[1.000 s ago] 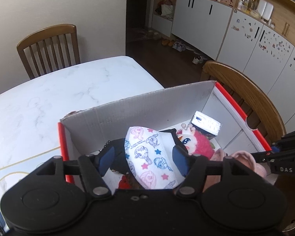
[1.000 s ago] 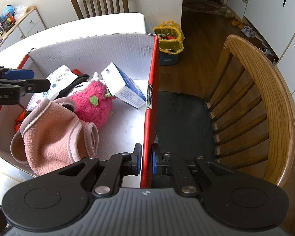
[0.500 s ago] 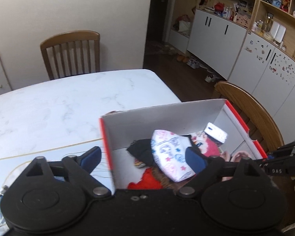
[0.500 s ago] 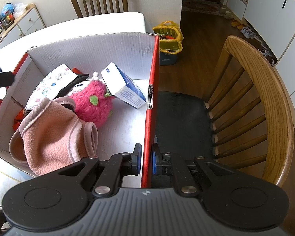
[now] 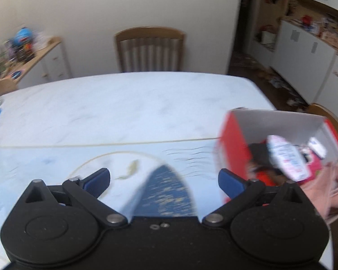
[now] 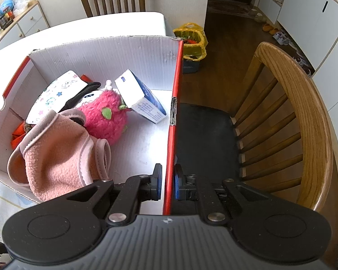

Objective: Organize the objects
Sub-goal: 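Lower the left gripper toward the white cable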

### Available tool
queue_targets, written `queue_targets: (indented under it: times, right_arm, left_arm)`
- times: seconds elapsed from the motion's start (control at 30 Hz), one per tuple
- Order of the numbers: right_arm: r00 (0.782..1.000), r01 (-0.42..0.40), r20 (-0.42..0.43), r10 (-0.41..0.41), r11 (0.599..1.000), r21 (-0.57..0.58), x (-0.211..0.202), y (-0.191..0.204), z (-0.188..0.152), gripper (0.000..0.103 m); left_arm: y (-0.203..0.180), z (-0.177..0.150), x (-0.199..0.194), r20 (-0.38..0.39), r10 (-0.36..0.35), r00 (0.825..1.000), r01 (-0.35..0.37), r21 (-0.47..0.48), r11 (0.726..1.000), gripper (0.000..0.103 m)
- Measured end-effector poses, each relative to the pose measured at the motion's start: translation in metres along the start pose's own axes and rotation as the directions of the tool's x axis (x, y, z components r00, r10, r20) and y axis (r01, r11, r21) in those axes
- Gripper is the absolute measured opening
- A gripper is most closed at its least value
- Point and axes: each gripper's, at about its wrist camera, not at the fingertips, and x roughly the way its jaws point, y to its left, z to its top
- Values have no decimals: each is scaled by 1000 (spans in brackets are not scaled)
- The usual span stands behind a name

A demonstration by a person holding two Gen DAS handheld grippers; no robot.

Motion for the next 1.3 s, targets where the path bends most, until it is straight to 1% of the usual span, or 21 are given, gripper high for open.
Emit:
queue_targets:
  times: [0.17, 0.27, 0.5, 0.63, 0.73, 0.87, 0.93, 0.97, 1.13, 1.3]
  right_arm:
    - [1000, 15, -5, -15, 1000, -3, 1, 3, 1, 10]
    - [1000, 25, -8, -25, 1000, -7, 1, 5, 1, 10]
    - [999, 45, -14, -45, 999, -9, 1, 8, 1, 10]
    - [998, 60, -18, -60, 998, -7, 2, 11, 3, 10]
    - [997, 73, -20, -73, 997, -5, 2, 12, 3, 10]
    - [996, 82, -26, -82, 997, -4, 2, 14, 3, 11]
    - [996, 88, -29, -88, 996, -5, 1, 16, 3, 11]
    - [995, 90, -30, -91, 996, -4, 2, 17, 3, 11]
    - [993, 109, -36, -109, 994, -6, 3, 20, 4, 11]
    - [991, 124, -42, -124, 992, 0, 6, 22, 4, 11]
  left_arm:
    - [41, -11, 2, -19, 69, 997, -70, -27, 997, 102]
    - [61, -19, 2, -27, 71, 997, -71, -27, 997, 102]
    - [102, -40, 9, -64, 115, 991, -116, -7, 993, 102]
    - [120, -52, 14, -84, 139, 987, -137, 31, 990, 101]
    - [127, -59, 19, -97, 151, 984, -143, 84, 986, 100]
    - [127, -68, 28, -106, 167, 980, -146, 184, 972, 97]
    - [128, -71, 32, -104, 169, 980, -143, 215, 966, 95]
    - [130, -72, 34, -102, 171, 980, -145, 224, 964, 95]
    - [143, -72, 46, -116, 168, 979, -141, 206, 968, 84]
    - [141, -71, 53, -124, 142, 982, -111, 227, 967, 82]
